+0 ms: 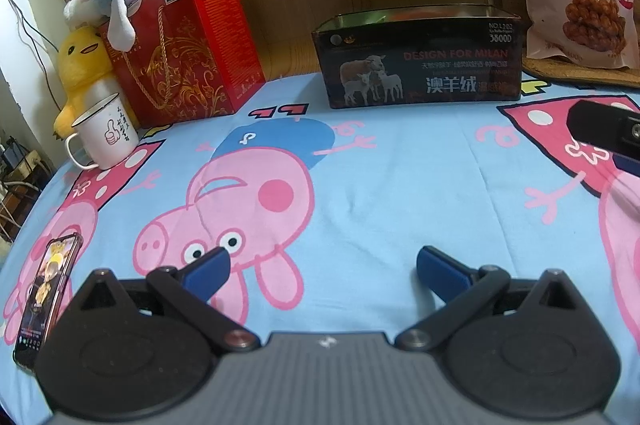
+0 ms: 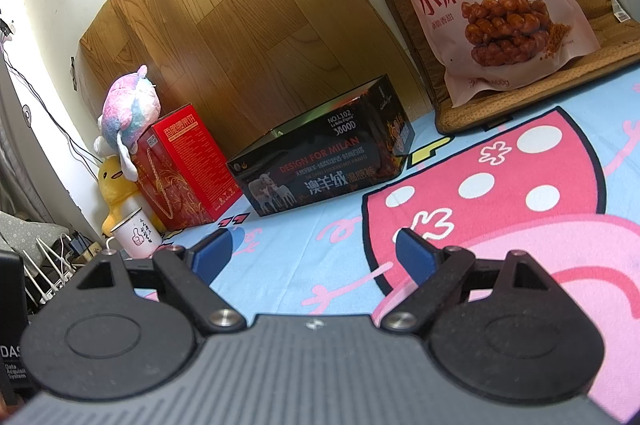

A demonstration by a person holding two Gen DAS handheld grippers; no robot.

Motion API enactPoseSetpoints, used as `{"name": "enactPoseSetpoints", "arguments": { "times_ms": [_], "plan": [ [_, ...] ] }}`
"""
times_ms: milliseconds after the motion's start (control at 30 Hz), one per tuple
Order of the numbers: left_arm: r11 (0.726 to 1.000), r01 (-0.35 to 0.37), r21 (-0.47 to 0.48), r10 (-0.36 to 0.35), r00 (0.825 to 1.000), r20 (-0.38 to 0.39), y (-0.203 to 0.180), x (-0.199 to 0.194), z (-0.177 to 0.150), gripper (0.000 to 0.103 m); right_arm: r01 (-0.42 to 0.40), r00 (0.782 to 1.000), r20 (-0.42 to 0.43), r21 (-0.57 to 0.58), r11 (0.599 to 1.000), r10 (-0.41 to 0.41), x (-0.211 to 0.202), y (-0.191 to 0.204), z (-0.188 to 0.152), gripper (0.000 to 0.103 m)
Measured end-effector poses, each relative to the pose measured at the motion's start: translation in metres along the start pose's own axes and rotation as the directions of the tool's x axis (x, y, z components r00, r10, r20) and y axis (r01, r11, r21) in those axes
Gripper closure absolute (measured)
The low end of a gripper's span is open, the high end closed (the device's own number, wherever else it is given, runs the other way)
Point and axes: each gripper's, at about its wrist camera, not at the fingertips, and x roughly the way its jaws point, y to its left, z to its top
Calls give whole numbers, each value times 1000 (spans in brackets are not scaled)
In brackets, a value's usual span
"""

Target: Organize snacks

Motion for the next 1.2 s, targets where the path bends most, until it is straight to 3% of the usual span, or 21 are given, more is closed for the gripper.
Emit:
{"name": "enactPoseSetpoints", "arguments": {
  "times_ms": [1033, 1200],
  "plan": [
    [998, 56, 2, -56, 998, -8, -5, -3, 2, 0, 0, 1000, 0, 3, 1000, 0, 0, -2, 1, 12],
    [995, 100, -12, -100, 995, -7, -3, -4, 3, 0, 1, 1000, 2, 1, 1000, -1, 0, -2, 2, 12]
  ]
}}
